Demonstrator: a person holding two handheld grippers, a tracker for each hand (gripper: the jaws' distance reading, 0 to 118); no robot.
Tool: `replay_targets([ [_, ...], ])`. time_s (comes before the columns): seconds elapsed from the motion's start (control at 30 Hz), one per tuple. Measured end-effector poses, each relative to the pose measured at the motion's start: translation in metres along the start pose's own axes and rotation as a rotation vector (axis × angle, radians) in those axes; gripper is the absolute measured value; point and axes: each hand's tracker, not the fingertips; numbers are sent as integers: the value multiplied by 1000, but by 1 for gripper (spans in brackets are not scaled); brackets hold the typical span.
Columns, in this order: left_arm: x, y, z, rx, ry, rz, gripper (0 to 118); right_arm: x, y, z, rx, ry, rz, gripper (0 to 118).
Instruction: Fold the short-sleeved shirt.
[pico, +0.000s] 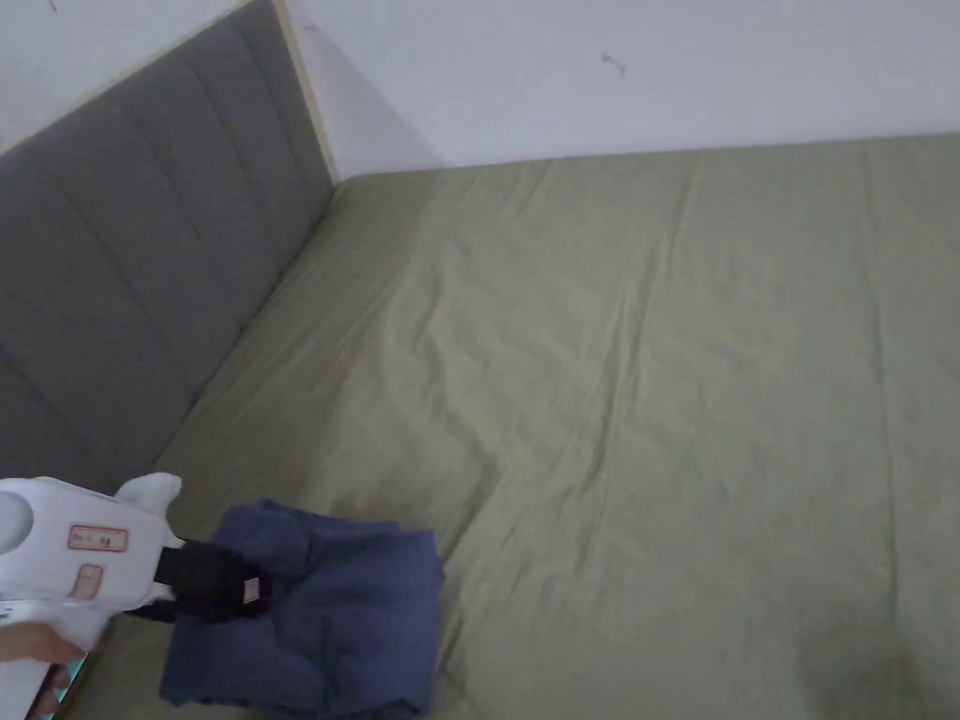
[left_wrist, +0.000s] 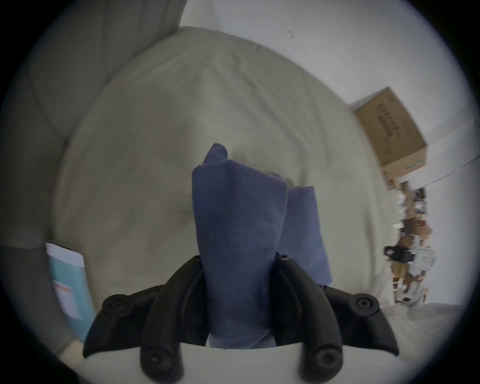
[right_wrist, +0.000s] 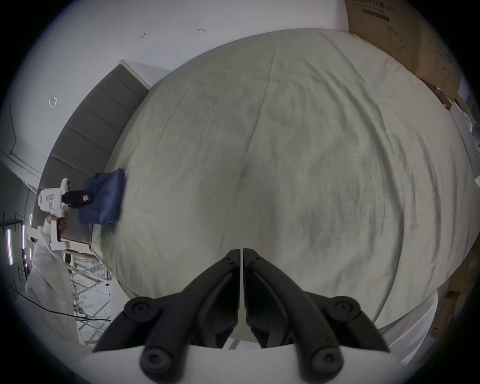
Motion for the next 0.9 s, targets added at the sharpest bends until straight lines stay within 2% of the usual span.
replay_targets([
  [0.1,-18,2,2,-1,128,4,35,3,3,-3,-2,7,-15,3],
  [0.13,-22,1,1,30,150,-9,41,2,4,-4,-3,7,-15,3],
  [0.17,-26,0,-1,56,179,11,57,1,5,-4,-4,1,-16,3],
  [0.23,-28,-4,-1,110,273,56,77,2,6,-4,-5,3,-5,3],
  [0.37,-28,-16,18,207,291,161,101,0,5,-2,-3,20,8,3],
  [0.43,-22,-25,35,256,218,235,97,1,5,-1,0,26,7,3],
  [0.47,-17,-30,42,274,181,275,85,1,4,1,3,32,6,3],
  [0.5,-10,-37,49,306,114,308,66,2,3,2,7,42,5,3],
  [0.53,-1,-45,58,363,75,319,38,2,3,3,10,47,4,3],
  [0.57,11,-52,63,399,36,319,2,2,2,5,14,53,5,3],
  [0.63,45,-70,73,463,23,277,0,1,0,9,28,69,16,3],
  [0.7,81,-88,77,505,-52,237,0,2,-1,15,44,90,26,3],
  [0.9,193,-135,79,587,-83,154,0,3,-5,35,101,140,30,3],
])
